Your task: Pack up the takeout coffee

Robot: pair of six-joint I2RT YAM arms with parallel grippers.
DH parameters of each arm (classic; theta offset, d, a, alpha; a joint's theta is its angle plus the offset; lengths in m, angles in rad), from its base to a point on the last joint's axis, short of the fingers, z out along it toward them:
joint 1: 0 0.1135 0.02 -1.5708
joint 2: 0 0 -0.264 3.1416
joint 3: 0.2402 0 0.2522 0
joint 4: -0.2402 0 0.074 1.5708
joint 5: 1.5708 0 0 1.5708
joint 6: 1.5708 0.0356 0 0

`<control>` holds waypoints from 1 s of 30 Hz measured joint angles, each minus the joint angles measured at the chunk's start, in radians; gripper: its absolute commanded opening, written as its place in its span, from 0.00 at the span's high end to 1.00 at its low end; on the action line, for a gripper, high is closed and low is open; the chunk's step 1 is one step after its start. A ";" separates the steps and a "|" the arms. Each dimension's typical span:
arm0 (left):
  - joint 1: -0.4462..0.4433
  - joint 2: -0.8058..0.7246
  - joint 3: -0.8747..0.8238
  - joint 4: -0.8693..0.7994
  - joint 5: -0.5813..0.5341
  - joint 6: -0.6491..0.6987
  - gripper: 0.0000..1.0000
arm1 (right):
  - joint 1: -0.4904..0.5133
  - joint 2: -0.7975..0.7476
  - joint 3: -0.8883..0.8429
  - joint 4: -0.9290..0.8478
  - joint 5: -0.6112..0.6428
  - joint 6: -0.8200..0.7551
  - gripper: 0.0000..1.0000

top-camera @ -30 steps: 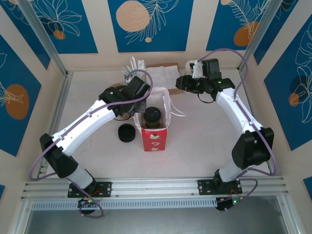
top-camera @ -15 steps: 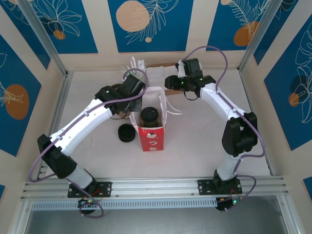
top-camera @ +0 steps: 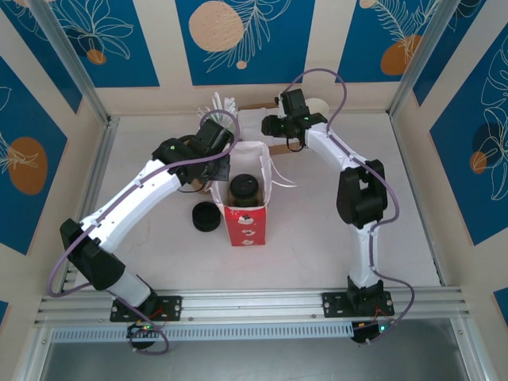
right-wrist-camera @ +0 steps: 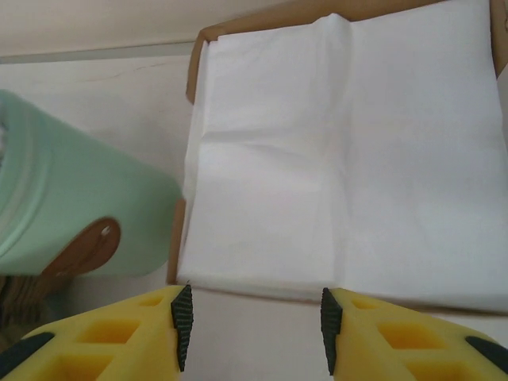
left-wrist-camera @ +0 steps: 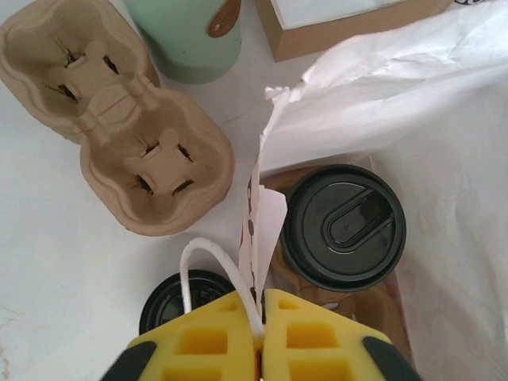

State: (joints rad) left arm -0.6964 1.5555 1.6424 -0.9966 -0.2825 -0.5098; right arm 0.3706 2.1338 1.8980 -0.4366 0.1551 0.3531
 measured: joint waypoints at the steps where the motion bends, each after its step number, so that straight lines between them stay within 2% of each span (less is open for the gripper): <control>1: 0.001 -0.002 -0.002 0.007 0.010 0.002 0.78 | 0.002 0.019 0.021 -0.005 0.011 -0.005 0.52; 11: 0.001 -0.036 -0.005 0.058 0.123 -0.006 0.45 | 0.016 0.174 0.188 -0.020 0.154 -0.074 0.48; 17: 0.001 -0.092 0.003 0.077 0.159 -0.013 0.37 | 0.020 0.293 0.332 -0.050 0.208 -0.105 0.43; 25: 0.002 -0.167 0.002 0.146 0.233 -0.016 0.33 | 0.020 0.453 0.551 -0.110 0.222 -0.129 0.38; 27: 0.002 -0.179 0.002 0.159 0.243 -0.014 0.28 | 0.020 0.483 0.587 -0.120 0.232 -0.143 0.37; 30: 0.002 -0.185 0.002 0.165 0.248 -0.011 0.26 | 0.020 0.518 0.618 -0.135 0.251 -0.158 0.37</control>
State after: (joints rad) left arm -0.6945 1.3705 1.6447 -0.8314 -0.0341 -0.5209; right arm 0.3908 2.6514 2.5160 -0.5713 0.4065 0.1947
